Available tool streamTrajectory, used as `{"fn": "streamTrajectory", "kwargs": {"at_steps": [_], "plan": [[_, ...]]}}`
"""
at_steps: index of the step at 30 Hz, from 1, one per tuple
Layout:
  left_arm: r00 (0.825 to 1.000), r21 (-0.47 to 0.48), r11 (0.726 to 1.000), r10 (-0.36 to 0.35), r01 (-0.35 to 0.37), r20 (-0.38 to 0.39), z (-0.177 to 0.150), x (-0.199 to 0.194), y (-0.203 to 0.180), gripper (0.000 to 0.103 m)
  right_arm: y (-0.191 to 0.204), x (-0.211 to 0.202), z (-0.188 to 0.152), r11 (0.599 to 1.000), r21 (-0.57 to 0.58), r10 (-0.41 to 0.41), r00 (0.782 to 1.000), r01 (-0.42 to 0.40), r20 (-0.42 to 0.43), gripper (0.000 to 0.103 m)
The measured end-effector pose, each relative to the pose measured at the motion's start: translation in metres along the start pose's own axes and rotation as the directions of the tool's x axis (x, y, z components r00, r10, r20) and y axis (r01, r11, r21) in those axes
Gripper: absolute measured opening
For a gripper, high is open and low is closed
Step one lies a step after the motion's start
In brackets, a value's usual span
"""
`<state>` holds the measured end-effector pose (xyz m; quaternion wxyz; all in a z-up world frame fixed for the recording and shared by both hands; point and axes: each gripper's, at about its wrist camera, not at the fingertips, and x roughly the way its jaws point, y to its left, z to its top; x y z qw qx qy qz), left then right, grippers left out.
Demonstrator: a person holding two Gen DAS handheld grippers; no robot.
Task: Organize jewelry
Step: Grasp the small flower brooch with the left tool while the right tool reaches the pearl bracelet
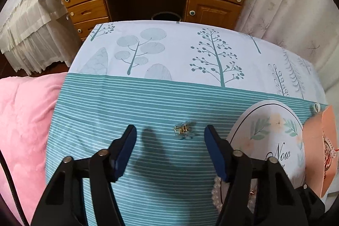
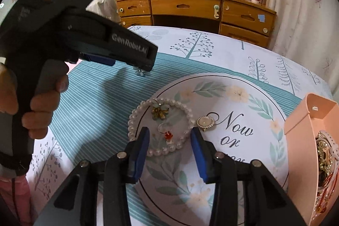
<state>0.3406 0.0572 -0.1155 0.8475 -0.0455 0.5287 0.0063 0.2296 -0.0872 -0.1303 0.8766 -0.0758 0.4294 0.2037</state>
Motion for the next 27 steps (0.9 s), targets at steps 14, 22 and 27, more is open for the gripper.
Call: {"fn": "streamTrajectory", "kwargs": {"at_steps": [14,22,27], "plan": [[1.000,0.040,0.999,0.007,-0.007,0.010,-0.003,0.007,-0.006,0.018,0.007,0.009,0.010,0.999,-0.043,-0.027,1.000,0.026,-0.011,0.038],[1.000,0.041,0.999,0.011,-0.011,0.008,-0.003,0.007,-0.005,0.018,0.016,0.010,0.009,0.995,-0.094,-0.031,0.999,0.029,-0.014,0.029],[1.000,0.029,1.000,0.010,-0.010,0.001,-0.003,0.008,-0.002,0.018,0.018,0.009,0.009,0.995,-0.098,-0.037,0.999,0.035,-0.016,0.023]]}}
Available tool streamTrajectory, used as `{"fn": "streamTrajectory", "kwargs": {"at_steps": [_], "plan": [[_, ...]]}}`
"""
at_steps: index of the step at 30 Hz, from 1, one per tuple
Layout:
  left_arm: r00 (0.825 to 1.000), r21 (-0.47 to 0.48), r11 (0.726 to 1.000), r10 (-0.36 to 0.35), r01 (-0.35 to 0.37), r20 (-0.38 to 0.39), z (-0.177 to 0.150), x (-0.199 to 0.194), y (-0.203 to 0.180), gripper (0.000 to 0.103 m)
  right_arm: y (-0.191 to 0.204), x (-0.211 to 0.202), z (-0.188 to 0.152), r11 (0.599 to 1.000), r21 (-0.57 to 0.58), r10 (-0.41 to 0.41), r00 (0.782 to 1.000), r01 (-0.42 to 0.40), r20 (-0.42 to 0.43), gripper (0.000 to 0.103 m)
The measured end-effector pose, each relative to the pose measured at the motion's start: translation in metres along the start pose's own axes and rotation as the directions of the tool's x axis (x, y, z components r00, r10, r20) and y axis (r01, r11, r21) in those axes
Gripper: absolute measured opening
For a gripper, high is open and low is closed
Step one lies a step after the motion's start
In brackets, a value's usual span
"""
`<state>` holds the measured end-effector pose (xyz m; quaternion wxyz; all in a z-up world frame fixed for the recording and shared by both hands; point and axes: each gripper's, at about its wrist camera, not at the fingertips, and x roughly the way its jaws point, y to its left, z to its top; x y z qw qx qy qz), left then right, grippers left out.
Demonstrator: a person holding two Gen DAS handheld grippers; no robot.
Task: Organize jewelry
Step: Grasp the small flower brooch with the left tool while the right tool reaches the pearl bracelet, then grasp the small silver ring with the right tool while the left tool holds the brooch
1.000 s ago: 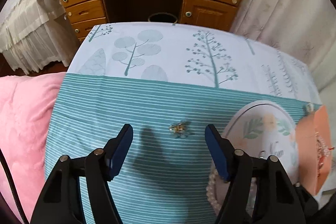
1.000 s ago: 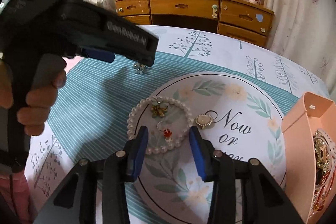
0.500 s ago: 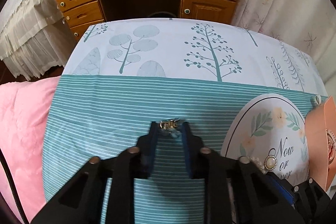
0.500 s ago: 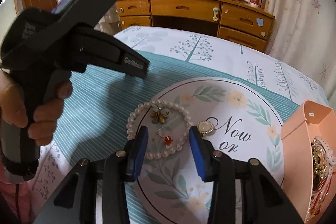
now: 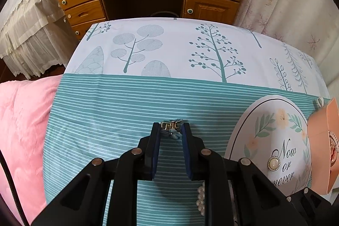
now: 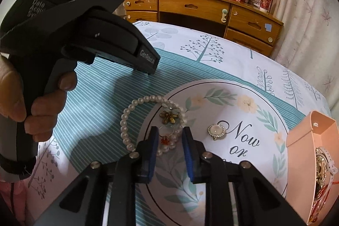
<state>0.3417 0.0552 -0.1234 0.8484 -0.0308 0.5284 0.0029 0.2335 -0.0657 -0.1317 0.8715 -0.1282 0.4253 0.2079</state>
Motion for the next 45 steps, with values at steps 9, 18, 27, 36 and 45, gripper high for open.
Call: {"fn": "streamTrajectory", "kwargs": {"at_steps": [9,18,27,36,45], "plan": [[1.000,-0.026,1.000,0.005,-0.005,-0.005,0.001,-0.004,0.008,0.018,0.010,-0.007,-0.003,0.997,-0.071,-0.046,0.998,0.043,-0.038,0.014],[0.999,-0.031,0.999,-0.008,0.010,0.034,0.001,-0.022,0.012,0.018,-0.011,-0.023,-0.004,1.000,0.027,0.004,0.999,-0.003,-0.053,0.014],[0.997,-0.029,0.999,-0.019,0.021,0.071,0.002,-0.040,0.014,0.018,-0.012,-0.056,0.005,0.998,0.032,0.048,0.999,-0.049,0.021,0.014],[0.992,-0.031,0.999,-0.040,0.044,0.119,0.001,-0.062,0.017,0.018,-0.021,-0.083,0.014,0.990,0.086,0.104,0.990,-0.112,0.092,0.014],[0.982,-0.002,0.996,-0.092,0.094,0.167,-0.001,-0.088,0.007,0.018,-0.041,-0.113,0.014,0.987,0.146,0.049,0.991,-0.067,0.124,0.014]]}}
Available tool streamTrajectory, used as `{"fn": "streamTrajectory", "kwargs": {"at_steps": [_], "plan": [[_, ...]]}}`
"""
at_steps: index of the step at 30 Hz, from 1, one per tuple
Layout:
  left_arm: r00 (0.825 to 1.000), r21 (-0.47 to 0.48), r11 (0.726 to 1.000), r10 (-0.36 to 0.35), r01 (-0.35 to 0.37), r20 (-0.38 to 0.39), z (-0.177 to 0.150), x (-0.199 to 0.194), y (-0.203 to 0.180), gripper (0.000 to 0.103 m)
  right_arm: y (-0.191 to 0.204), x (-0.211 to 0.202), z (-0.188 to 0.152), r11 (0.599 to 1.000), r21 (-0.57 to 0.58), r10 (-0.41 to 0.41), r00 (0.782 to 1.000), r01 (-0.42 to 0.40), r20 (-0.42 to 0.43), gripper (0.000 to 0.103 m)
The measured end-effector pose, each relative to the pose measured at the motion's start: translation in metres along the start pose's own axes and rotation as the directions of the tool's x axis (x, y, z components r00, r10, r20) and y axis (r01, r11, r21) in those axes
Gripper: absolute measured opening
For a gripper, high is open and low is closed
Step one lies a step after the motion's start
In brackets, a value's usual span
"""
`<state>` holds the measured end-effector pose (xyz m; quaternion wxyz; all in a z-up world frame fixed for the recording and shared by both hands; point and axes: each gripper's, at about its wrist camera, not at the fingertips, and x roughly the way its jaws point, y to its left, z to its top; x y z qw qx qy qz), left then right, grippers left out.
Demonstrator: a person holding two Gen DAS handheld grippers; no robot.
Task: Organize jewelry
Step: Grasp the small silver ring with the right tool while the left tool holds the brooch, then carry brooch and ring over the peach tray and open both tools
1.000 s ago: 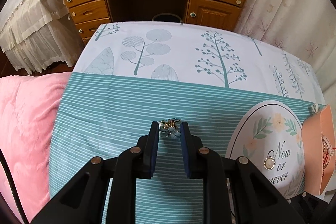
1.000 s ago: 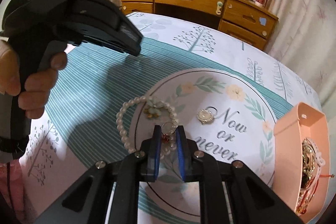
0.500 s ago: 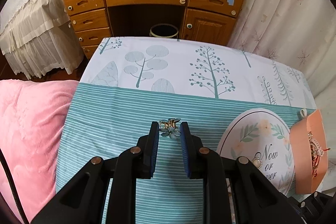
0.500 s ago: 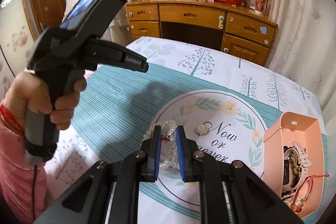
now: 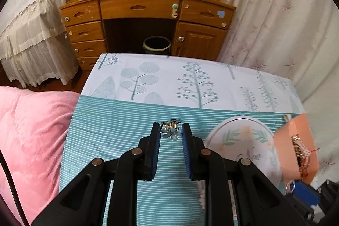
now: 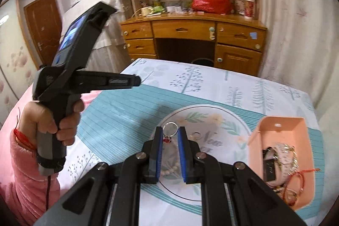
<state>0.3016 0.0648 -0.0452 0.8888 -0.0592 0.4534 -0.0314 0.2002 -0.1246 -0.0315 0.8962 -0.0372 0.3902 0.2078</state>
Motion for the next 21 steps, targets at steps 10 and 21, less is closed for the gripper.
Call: {"fn": "streamTrajectory", "kwargs": {"at_steps": [10,21], "plan": [[0.983,0.154,0.975,-0.171,0.159,0.066,-0.008,-0.041,-0.056,0.018,-0.064,-0.041,-0.023,0.969,0.210,-0.140,0.990,0.131,0.031,0.014],[0.905,0.367,0.843,-0.425,0.394,0.004,-0.042,-0.050,-0.158,0.018,-0.140,-0.072,-0.068,0.889,0.407,-0.247,0.968,0.208,0.045,0.014]]}}
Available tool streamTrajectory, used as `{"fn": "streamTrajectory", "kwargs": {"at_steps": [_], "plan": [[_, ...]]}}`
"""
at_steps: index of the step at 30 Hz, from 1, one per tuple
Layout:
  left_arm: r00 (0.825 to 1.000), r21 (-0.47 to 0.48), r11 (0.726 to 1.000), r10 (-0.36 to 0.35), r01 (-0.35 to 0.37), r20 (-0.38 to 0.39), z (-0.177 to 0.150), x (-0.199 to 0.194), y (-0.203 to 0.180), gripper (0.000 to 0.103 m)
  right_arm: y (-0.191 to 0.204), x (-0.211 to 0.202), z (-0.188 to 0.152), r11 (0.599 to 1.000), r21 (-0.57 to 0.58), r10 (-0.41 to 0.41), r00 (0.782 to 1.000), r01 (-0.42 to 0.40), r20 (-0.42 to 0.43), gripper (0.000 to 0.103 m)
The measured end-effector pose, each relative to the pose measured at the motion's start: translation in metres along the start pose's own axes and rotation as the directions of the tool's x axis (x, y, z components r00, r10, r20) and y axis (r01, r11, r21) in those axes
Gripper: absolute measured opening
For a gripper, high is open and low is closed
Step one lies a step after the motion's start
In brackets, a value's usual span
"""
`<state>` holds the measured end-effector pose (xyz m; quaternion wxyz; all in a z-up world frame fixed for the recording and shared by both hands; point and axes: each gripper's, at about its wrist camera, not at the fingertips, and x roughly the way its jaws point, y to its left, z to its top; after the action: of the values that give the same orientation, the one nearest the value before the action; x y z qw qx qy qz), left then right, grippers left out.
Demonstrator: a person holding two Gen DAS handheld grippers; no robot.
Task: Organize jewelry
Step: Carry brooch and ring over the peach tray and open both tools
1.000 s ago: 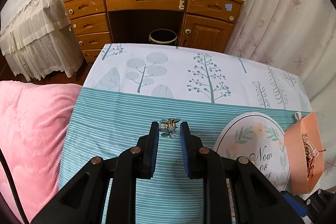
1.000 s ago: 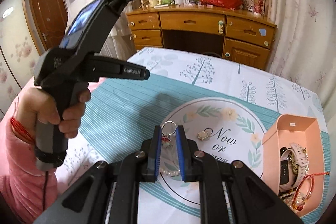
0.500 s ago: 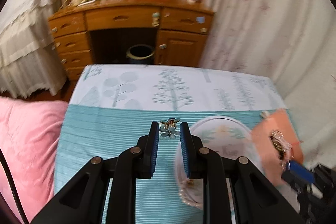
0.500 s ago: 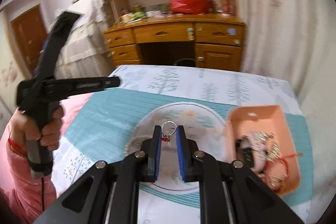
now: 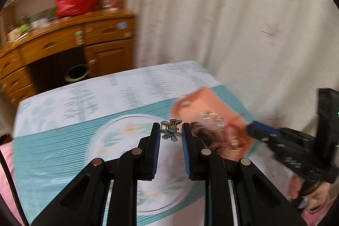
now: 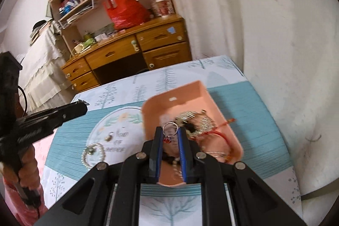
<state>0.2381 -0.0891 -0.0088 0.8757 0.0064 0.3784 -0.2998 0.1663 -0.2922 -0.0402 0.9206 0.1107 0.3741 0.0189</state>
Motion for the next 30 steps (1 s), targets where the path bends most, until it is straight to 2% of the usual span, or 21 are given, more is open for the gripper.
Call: {"fn": "streamTrajectory", "kwargs": {"at_steps": [2,6,8,10,12,13,14,15,22,24,30], "plan": [[0.998,0.033,0.998,-0.053,0.053,0.015,0.002,0.009,-0.019,0.018,-0.008,0.004,-0.002,1.000,0.016,-0.002,1.000,0.002,-0.009,0.014],[0.986,0.060,0.984,-0.166,0.167,-0.013,0.001,0.027,-0.049,0.018,-0.018,0.009,-0.007,0.999,0.033,0.005,1.000,-0.004,-0.026,0.014],[0.982,0.070,0.980,-0.183,0.186,-0.040,0.000,0.037,-0.061,0.018,-0.021,0.008,-0.008,0.999,0.038,0.009,1.000,-0.008,-0.028,0.014],[0.987,0.072,0.985,-0.154,0.158,-0.051,0.000,0.043,-0.070,0.023,-0.023,0.010,-0.011,0.999,0.040,0.011,0.999,-0.009,-0.039,0.014],[0.991,0.048,0.991,-0.124,0.127,-0.059,0.001,0.046,-0.071,0.054,-0.022,0.012,-0.013,0.999,0.032,0.003,0.999,-0.002,-0.046,0.019],[0.990,0.035,0.991,-0.124,0.126,-0.061,0.001,0.045,-0.071,0.059,-0.021,0.013,-0.015,1.000,0.025,-0.003,0.999,0.004,-0.050,0.030],[0.990,0.024,0.991,-0.129,0.130,-0.057,0.002,0.044,-0.069,0.060,-0.020,0.013,-0.015,1.000,0.019,-0.007,0.999,0.008,-0.052,0.042],[0.990,0.017,0.991,-0.128,0.129,-0.055,0.002,0.041,-0.067,0.060,-0.019,0.013,-0.016,1.000,0.010,-0.013,0.999,0.013,-0.049,0.046],[0.999,-0.020,0.999,-0.026,0.025,-0.031,0.004,0.020,-0.037,0.063,-0.006,0.006,-0.015,1.000,-0.020,0.008,1.000,-0.009,-0.030,0.047],[0.999,-0.032,0.999,0.016,-0.017,-0.031,0.001,0.011,-0.027,0.068,-0.001,0.005,-0.015,0.999,-0.028,0.014,0.999,-0.015,-0.029,0.047],[0.987,-0.060,0.985,0.157,-0.159,-0.034,-0.013,-0.008,0.006,0.068,0.022,0.007,-0.015,0.996,-0.072,0.042,0.999,-0.044,-0.028,0.047]]}}
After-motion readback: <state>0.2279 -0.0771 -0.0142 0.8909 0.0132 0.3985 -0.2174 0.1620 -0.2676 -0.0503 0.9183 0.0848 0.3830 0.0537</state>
